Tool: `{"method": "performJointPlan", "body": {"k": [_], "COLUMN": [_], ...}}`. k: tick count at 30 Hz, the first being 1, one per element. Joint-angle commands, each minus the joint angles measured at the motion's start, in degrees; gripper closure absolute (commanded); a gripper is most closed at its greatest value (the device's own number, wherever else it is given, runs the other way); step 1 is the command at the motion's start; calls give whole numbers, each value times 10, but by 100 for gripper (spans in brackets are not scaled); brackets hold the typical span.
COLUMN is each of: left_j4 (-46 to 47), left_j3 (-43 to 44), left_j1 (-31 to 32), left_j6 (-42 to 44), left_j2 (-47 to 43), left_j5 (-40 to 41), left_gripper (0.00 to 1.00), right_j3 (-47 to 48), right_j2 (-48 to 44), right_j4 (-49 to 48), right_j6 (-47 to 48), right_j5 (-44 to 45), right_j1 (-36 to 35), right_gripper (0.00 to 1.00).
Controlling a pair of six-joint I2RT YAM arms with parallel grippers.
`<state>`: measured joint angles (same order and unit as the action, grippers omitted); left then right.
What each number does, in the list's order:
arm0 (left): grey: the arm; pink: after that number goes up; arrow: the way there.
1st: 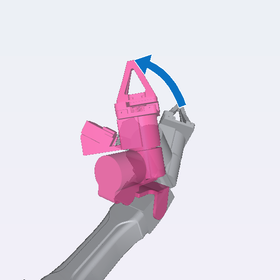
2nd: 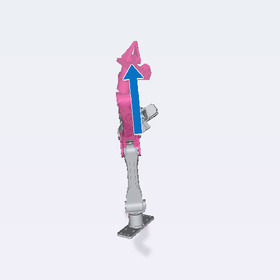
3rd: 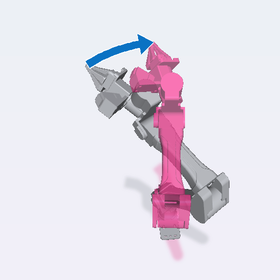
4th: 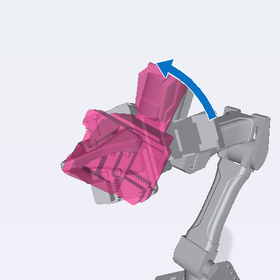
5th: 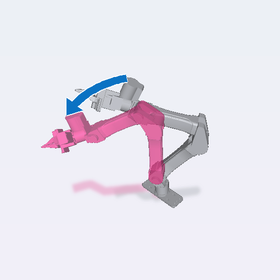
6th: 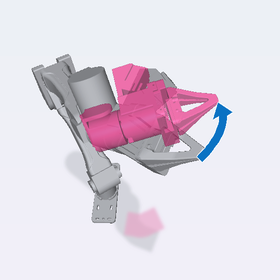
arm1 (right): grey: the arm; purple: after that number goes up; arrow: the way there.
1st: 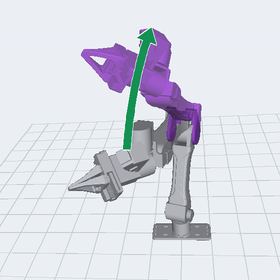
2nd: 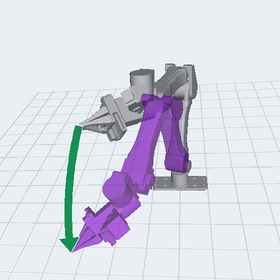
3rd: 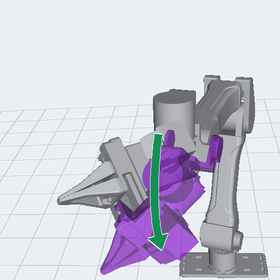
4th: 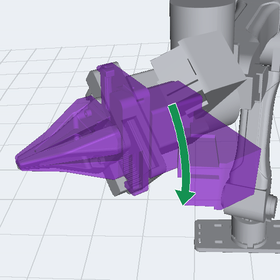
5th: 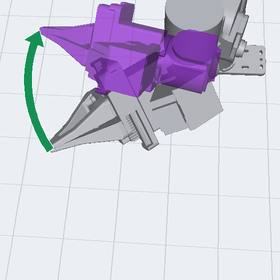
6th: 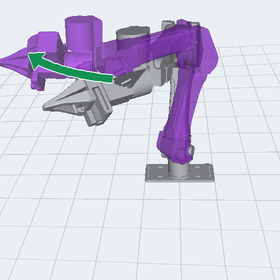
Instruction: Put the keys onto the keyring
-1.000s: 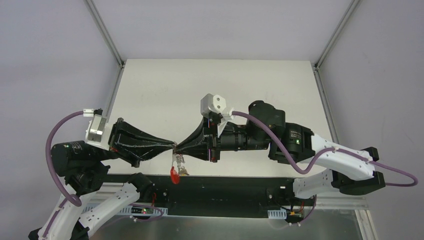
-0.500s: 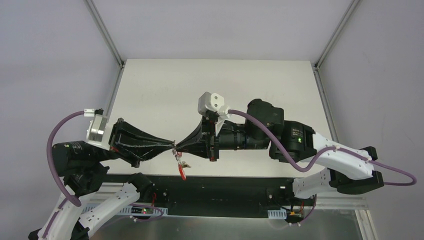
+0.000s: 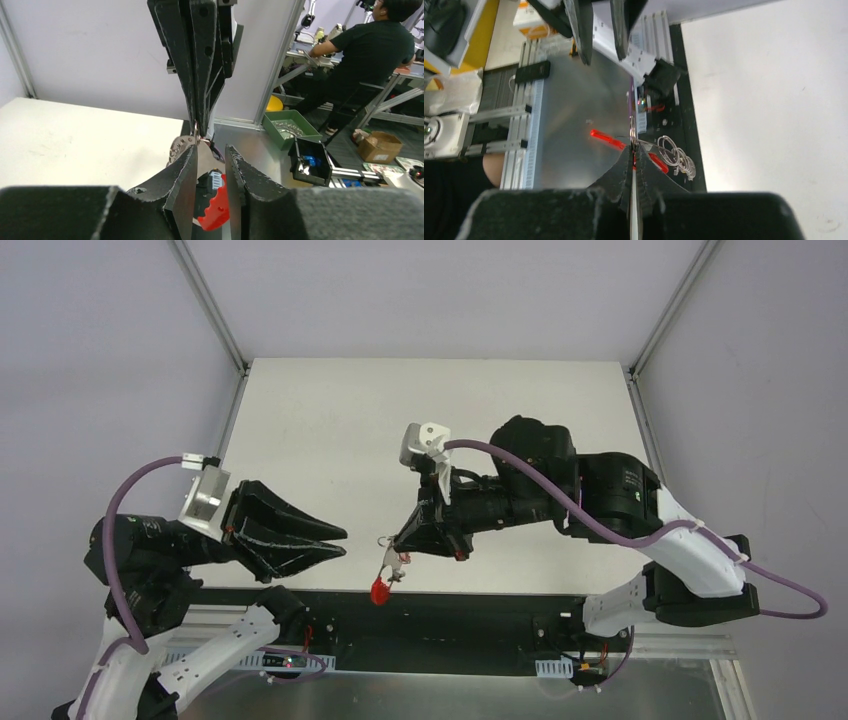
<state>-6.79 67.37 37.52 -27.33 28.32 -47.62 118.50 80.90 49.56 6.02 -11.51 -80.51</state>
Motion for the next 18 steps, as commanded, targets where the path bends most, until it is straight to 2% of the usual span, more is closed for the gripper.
{"method": "performJointPlan", "body": {"k": [1, 8, 15, 18], "left_j4": [-23, -41, -47, -52], "left_j3": [23, 36, 12, 2], "left_j1": [2, 2, 2, 2], "left_j6": [-23, -72, -122, -130], "left_j2": [47, 117, 150, 150], "left_j5": [-41, -107, -185, -200], "left_gripper": [74, 77, 78, 79], "right_j3": [25, -10, -70, -89], "right_j2": [15, 21, 8, 8], "right_j4": [99, 138, 102, 87], "right_j6": [-8, 1, -28, -44], "right_j5": [-66, -165, -259, -272], "right_j1": [11, 43, 94, 120], "right_gripper": [100, 100, 100, 100]}}
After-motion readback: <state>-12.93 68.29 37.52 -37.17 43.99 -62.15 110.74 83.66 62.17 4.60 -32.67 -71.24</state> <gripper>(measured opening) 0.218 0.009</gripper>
